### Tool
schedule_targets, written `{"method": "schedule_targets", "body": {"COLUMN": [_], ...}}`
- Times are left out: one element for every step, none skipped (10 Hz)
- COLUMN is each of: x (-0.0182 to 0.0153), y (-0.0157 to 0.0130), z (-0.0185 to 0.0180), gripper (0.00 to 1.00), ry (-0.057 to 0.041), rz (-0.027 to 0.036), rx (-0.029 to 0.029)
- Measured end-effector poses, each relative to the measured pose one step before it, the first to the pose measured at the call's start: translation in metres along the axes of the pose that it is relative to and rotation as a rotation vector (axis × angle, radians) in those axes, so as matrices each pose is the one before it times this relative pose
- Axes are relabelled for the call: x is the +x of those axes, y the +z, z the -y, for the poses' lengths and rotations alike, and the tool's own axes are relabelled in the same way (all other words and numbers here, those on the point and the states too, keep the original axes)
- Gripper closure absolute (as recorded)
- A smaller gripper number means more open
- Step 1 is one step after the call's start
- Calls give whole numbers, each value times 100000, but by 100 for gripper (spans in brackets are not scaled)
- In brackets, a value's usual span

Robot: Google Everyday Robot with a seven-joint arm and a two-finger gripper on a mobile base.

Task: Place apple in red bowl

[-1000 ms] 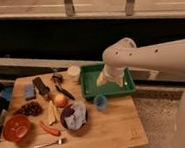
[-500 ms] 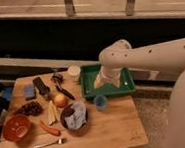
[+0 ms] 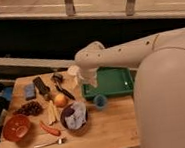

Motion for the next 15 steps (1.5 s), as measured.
{"method": "schedule_targets", "body": {"x": [-567,-532,-106,-22,3,11,-11,97,168,379,186,-43,-126,-322,-217], "y": [347,299,36,-69,-1,50,40,384,1073,1786,1498,1842,1382,876,598], "z": [-2358,-2659,-356,193,77,-254,155,252,-109,-721,-703,-1038,-901,-451,-172], "gripper": [26,26,26,26,26,26,26,26,26,26,26,26,26,26,26], "ry": [-1460,-2527,-374,285,86,-414,419,647,800,-169,-823,-1185,-810,-108,-349], "rz": [428,-14,49,124,0,-123,-275,-614,-1512,-2294,-1740,-2336,-1948,-1393,-1010], "rx": [-3480,-4728,-754,97,72,-112,236,286,304,899,1142,764,126,-76,221]}}
